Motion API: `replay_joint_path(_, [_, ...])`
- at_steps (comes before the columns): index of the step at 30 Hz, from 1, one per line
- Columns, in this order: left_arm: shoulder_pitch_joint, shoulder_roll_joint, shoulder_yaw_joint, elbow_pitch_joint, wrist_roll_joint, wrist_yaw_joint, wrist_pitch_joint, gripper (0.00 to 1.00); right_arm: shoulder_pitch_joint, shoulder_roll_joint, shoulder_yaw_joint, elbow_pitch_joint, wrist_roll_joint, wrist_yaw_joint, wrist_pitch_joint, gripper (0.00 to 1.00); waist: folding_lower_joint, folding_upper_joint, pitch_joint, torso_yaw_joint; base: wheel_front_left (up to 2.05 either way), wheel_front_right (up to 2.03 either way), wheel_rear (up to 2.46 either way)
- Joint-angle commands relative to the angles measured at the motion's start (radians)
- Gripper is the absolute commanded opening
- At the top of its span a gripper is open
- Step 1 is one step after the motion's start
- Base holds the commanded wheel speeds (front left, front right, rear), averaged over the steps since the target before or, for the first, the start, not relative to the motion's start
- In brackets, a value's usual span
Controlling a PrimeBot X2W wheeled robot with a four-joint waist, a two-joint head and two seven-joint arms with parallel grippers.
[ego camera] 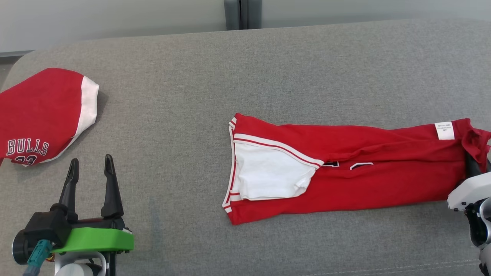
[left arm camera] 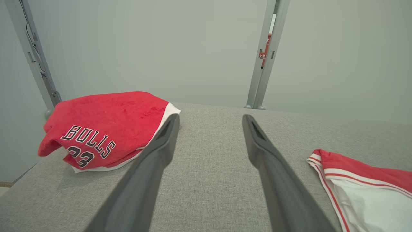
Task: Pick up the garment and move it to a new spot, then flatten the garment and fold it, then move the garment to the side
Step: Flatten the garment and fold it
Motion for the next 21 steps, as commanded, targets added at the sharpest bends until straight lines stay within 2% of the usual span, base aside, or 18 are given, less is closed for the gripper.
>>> replay_joint_path(1, [0.019, 0.001, 0.001, 0.003, 0.006, -0.002, -0.003, 1.0, -0.016, -0.006, -0.001, 0.003, -0.006, -0.002, -0.003, 0.0, 0.0, -0.0001, -0.006, -0.003, 0.0, 0.0, 0.0])
replay_joint_path(7, [0.03, 0.0, 0.007, 0.008, 0.005, -0.003, -0.003, 1.0, -0.032, 0.029, 0.04, -0.03, 0.006, -0.002, 0.01, 0.0, 0.0, -0.0001, -0.03, -0.01, 0.0, 0.0, 0.0])
replay_joint_path(21, [0.045, 0.0, -0.006, 0.004, -0.01, 0.008, -0.003, 1.0, -0.013, 0.219, 0.264, -0.26, 0.054, -0.002, 0.065, 0.0, 0.0, -0.0001, -0.053, 0.005, 0.0, 0.0, 0.0])
